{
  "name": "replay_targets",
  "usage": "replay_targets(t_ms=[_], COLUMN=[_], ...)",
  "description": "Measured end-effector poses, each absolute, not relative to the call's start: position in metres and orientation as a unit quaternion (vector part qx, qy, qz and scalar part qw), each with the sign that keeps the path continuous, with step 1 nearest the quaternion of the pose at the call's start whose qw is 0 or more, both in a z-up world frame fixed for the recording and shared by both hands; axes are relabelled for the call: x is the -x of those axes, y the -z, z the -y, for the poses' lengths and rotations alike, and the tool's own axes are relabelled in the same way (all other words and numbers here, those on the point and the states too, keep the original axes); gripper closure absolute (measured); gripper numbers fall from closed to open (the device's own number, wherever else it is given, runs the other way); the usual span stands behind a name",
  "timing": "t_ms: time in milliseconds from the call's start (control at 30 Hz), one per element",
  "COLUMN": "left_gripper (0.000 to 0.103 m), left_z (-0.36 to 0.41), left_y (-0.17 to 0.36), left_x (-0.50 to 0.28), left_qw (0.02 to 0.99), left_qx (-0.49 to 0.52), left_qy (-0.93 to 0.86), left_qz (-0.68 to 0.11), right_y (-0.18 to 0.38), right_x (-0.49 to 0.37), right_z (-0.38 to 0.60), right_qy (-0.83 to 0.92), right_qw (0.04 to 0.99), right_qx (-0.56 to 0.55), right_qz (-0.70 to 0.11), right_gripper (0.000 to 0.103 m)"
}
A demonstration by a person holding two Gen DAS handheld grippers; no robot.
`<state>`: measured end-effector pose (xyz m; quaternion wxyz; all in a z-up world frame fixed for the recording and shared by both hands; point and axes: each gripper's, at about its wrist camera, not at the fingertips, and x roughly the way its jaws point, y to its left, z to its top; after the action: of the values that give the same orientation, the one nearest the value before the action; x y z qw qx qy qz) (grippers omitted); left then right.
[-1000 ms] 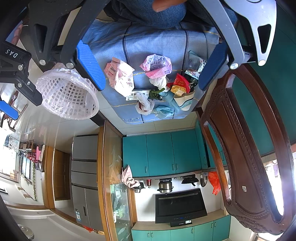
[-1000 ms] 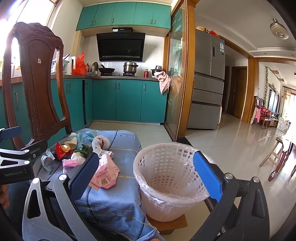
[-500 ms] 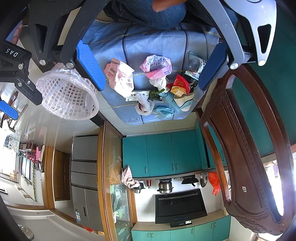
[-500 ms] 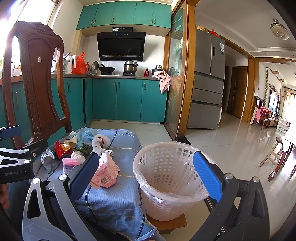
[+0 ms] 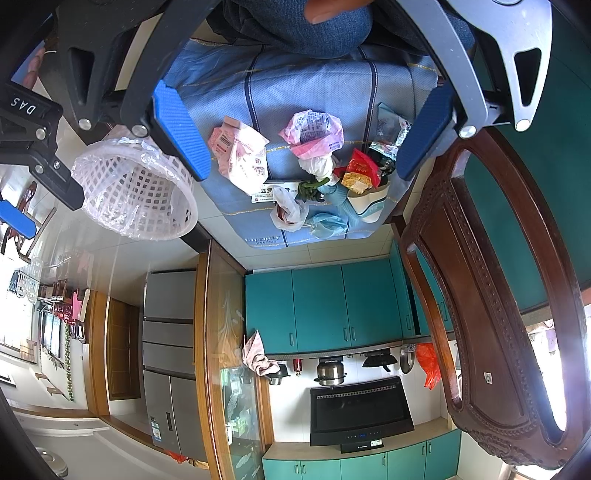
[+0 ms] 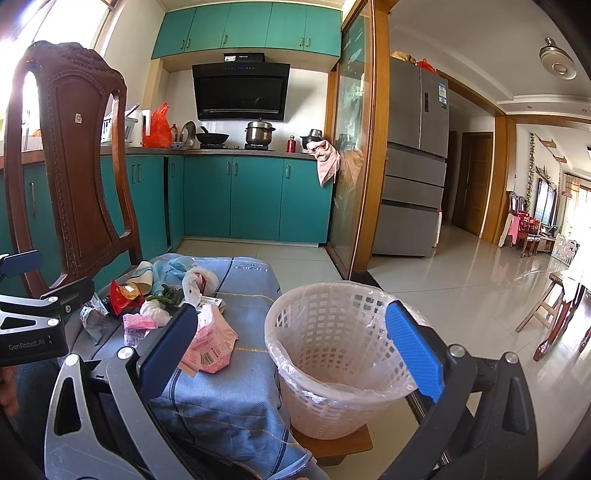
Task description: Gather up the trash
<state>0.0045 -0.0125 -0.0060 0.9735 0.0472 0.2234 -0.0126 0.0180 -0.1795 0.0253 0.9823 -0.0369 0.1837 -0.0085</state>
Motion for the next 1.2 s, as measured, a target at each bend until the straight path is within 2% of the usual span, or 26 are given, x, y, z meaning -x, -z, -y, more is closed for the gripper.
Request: replay_targets(t_ms=[833, 1133, 1167, 1200], left_gripper=[0.003, 0.004, 0.01, 0.024], left_z=[0.011, -0.033, -0.04, -0.046], left_y=[0.017, 0.039, 0.043, 0.045], left_x=[-0.005, -0.036, -0.038, -0.039], left_qw=[0.971, 0.953, 0.951, 0.949], left_qx=[-0.048, -0.042, -0.032, -0.024], left_qy=[0.011, -0.052, -0.05, -0.05], left_qz=[-0.234, -0.297, -0.305, -0.31], right_y=[-0.02, 0.001, 0.005, 0.009], right_x=[-0.015, -0.03, -0.034, -0.039], right_z=[0.183, 0.164, 0.162, 0.161], right_qy=[0.011, -0.022, -0.046, -0.063], right_qw=[0.981, 0.968, 0.965, 0.962], right_qx=[0.037, 0.08, 0.068, 0.052], right_qz=[-0.189, -0.236, -0.248, -0.26], right_gripper=[0.003, 0.004, 0.008, 0.016])
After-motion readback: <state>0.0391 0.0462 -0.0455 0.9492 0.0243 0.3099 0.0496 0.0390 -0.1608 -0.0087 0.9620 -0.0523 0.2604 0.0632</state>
